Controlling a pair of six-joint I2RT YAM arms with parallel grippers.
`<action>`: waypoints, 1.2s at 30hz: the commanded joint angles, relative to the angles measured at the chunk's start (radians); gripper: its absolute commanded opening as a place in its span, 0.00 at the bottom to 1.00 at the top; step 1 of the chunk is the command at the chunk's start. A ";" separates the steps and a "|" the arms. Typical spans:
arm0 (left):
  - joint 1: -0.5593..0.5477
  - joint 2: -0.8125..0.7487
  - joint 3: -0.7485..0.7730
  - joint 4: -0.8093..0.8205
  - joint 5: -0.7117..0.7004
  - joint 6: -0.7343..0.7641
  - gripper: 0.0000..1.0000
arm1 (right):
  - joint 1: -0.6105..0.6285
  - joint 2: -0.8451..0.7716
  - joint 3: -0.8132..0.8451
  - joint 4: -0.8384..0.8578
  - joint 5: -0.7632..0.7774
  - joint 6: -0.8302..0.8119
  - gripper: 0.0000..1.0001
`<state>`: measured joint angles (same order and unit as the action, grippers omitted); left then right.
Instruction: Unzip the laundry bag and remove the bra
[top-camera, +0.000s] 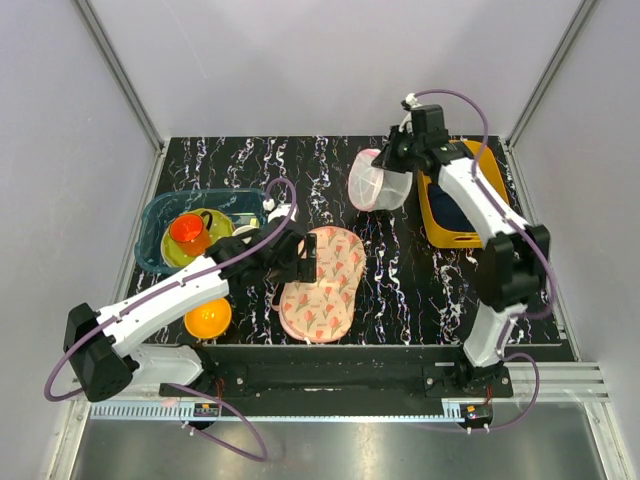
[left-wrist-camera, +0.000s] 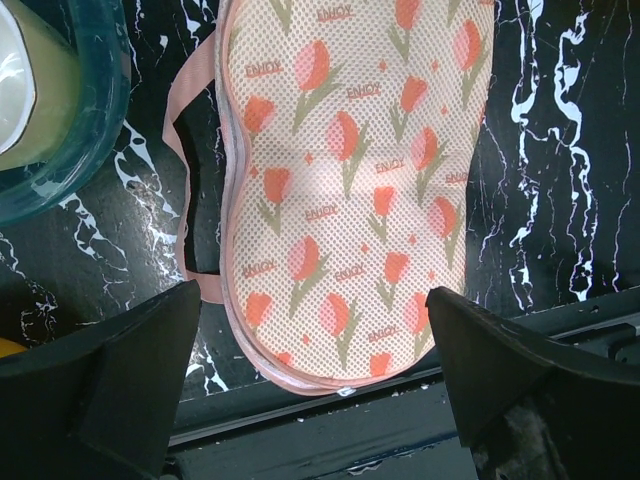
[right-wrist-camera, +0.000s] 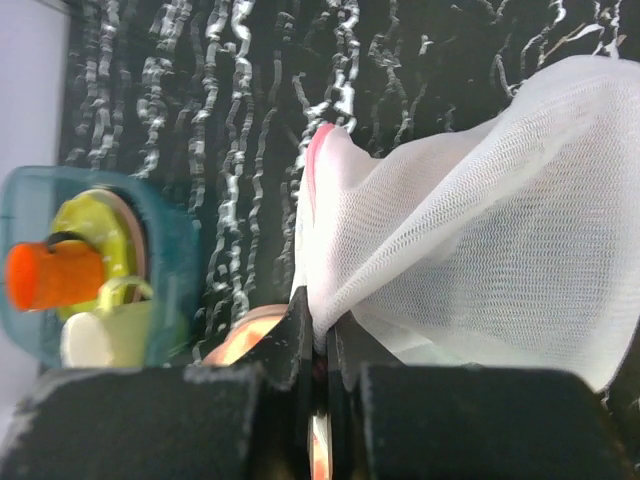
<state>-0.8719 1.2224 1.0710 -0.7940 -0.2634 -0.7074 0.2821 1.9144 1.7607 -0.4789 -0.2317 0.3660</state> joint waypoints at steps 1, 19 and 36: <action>0.004 0.006 0.047 0.047 0.015 0.026 0.99 | 0.008 -0.208 -0.133 0.134 -0.067 0.108 0.00; 0.008 0.100 0.098 0.160 0.142 0.048 0.99 | 0.006 -0.535 -0.412 0.023 0.020 0.077 0.73; 0.063 0.480 0.276 0.599 0.256 -0.014 0.91 | 0.008 -1.069 -0.800 -0.058 0.147 0.185 0.59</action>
<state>-0.8242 1.6428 1.2812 -0.3737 -0.0311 -0.7273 0.2836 0.9352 0.9581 -0.4843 -0.0952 0.5240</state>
